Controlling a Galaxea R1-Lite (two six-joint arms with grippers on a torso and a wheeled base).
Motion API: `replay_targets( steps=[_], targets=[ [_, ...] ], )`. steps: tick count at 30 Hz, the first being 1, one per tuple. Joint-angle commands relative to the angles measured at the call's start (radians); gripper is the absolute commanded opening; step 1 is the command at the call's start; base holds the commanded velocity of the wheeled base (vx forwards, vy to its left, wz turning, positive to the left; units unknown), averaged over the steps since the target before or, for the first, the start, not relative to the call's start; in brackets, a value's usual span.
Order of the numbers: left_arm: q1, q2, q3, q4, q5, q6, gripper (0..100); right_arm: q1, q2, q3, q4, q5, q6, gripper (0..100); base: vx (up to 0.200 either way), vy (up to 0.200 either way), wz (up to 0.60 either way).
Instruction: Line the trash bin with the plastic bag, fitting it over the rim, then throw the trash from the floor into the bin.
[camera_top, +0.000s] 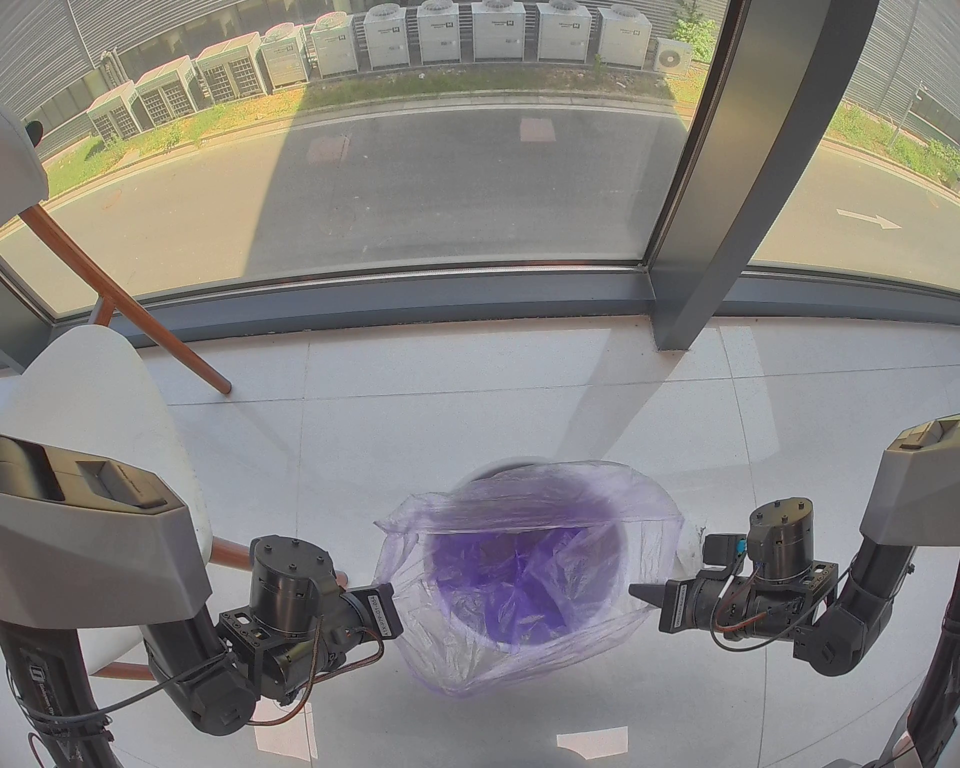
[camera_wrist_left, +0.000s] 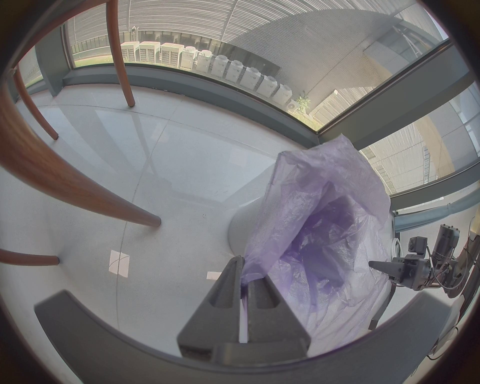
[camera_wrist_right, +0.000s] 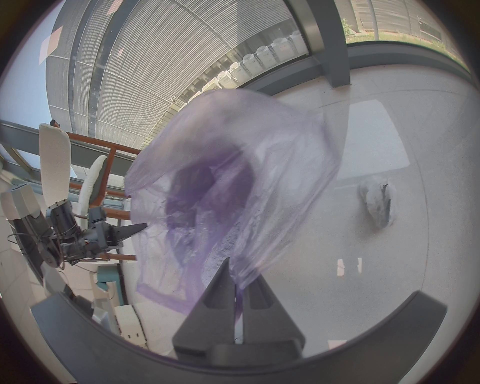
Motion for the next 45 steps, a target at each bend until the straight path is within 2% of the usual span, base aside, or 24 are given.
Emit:
replay_targets(
  steps=[1, 7, 13, 18, 21, 30, 38, 45],
  targets=[
    [-0.002, 0.075, 0.003, -0.04, 0.013, 0.004, 0, -0.009, 0.053, -0.034, 0.0, -0.002, -0.024, 0, 0.0, 0.0, 0.0],
    [-0.019, 0.163, -0.023, -0.09, 0.074, 0.061, 0, -0.009, 0.101, -0.031, -0.001, -0.016, -0.09, 0, 0.0, 0.0, 0.0],
    [-0.019, 0.212, -0.028, -0.161, 0.076, 0.113, 0, -0.011, 0.136, -0.028, 0.0, -0.016, -0.125, 0, 0.0, 0.0, 0.0],
    [-0.021, 0.213, -0.028, -0.169, 0.076, 0.115, 0, -0.032, 0.159, -0.032, 0.0, -0.016, -0.142, 0, 0.0, 0.0, 0.0],
    [-0.016, 0.233, -0.037, -0.17, 0.077, 0.115, 0, -0.071, 0.197, -0.055, -0.001, -0.047, -0.168, 0, 0.0, 0.0, 0.0],
    [-0.013, 0.256, -0.103, -0.169, 0.108, 0.113, 0, -0.179, 0.274, -0.134, -0.003, -0.067, -0.302, 0, 0.0, 0.0, 0.0],
    [0.022, 0.276, -0.16, -0.169, 0.125, 0.115, 0, -0.175, 0.271, -0.239, -0.017, -0.057, -0.3, 0, 0.0, 0.0, 0.0],
    [0.096, 0.276, -0.204, -0.169, 0.137, 0.115, 0, -0.17, 0.308, -0.281, -0.172, -0.05, -0.294, 0, 0.0, 0.0, 0.0]
  ],
)
